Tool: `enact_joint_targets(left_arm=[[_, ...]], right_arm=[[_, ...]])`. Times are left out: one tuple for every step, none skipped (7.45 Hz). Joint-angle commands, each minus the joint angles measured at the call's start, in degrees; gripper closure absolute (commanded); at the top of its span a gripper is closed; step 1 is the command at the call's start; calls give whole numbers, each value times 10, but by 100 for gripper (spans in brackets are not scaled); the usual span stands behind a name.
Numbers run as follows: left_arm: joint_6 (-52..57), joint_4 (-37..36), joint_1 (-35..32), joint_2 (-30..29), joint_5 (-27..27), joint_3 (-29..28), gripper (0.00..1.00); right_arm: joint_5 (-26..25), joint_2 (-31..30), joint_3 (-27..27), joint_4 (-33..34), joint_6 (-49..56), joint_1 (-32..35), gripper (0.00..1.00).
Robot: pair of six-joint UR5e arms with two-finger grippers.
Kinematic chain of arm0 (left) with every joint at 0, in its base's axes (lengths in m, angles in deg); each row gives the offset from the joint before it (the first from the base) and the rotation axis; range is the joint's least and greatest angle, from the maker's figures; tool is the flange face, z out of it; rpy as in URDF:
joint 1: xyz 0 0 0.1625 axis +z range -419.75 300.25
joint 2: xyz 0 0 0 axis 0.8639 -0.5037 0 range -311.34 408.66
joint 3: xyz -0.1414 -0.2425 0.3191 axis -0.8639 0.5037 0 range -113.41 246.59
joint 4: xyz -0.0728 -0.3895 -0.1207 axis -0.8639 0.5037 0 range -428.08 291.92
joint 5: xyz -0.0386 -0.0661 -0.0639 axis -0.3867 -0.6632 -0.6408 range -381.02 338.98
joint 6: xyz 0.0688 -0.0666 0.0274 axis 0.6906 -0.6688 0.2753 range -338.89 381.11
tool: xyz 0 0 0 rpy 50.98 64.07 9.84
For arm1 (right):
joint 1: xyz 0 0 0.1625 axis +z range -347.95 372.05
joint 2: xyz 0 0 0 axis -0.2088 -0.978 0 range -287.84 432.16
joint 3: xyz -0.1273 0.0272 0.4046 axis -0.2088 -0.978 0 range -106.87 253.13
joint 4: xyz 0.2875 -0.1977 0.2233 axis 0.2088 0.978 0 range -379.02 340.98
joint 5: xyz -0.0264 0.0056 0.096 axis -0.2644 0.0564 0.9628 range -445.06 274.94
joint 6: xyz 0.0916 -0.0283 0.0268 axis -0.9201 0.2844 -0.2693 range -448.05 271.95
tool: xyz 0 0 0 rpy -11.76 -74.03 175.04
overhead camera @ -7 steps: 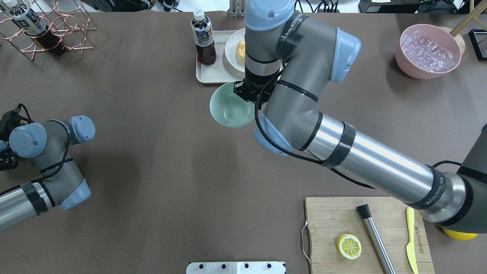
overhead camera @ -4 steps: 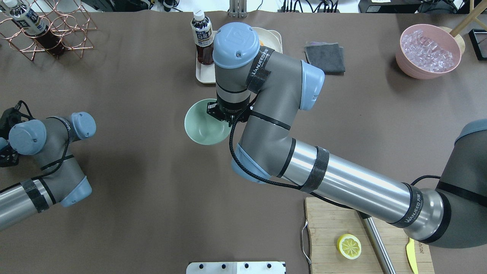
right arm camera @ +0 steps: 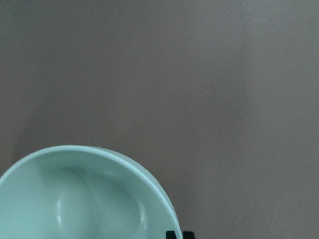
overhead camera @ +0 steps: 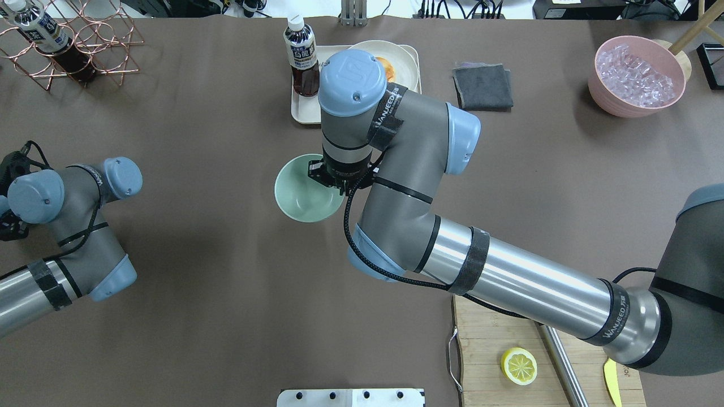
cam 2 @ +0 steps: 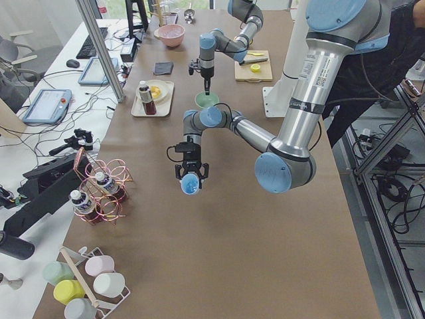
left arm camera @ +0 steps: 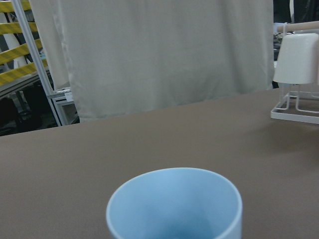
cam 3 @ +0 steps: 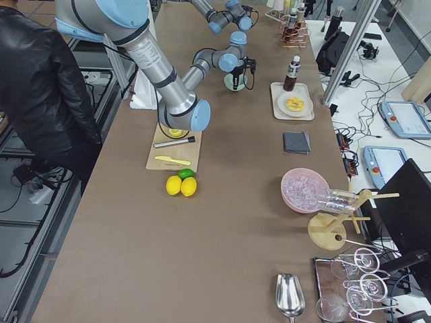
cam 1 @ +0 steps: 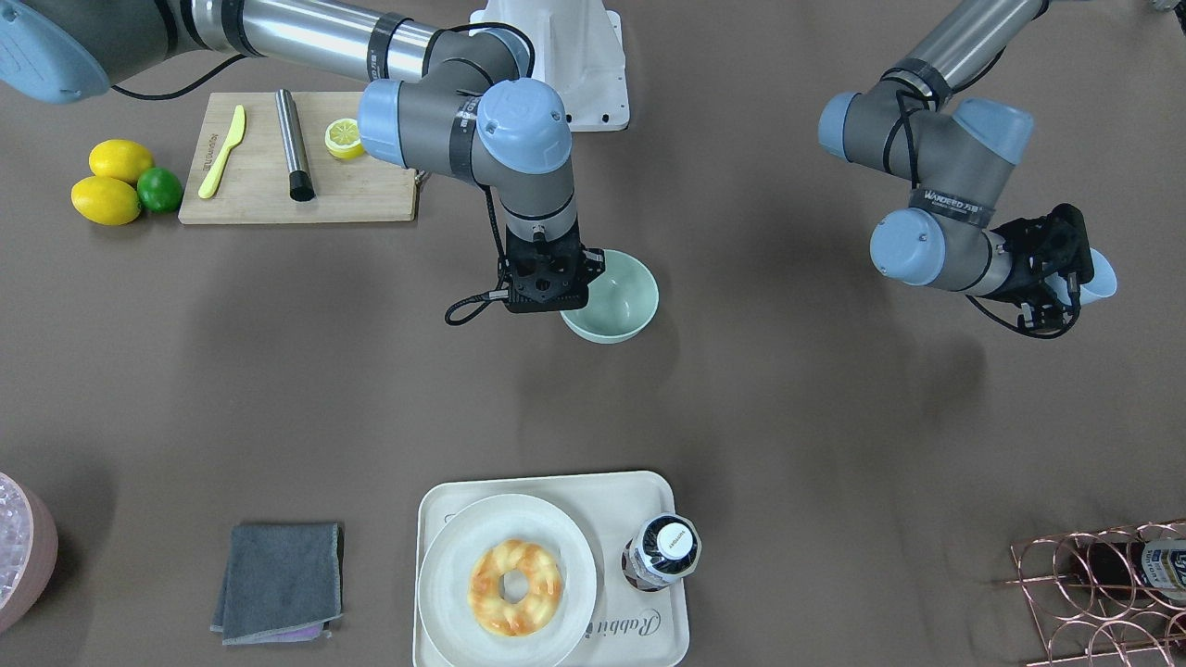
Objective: Pour ice into bowl
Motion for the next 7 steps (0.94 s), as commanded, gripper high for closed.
enact_joint_targets(left_arm=[[42,0,-6,-12,1,76,44],[48,-1,-5,-32,0,89,44],[50,-1,-4,-50,-1,92,44],[53,-1,-3,-58,-3,115,44],[61,-7,-2,-74,-3,133,44],[63,-20,-2,-85,-3,134,44],[74,-21,-2,-86,-3,136,44]], right_arm=[[-14,-7,-41,-61,-2,-12,100],[-15,-7,-43,-64,-3,-13,100],[-15,-8,-43,-64,-3,-13,100],[-16,-7,-45,-63,-4,-13,100],[-12,-3,-43,-59,-4,-1,79],[5,-1,-34,-47,-3,15,76],[16,-1,-18,-20,3,26,72]])
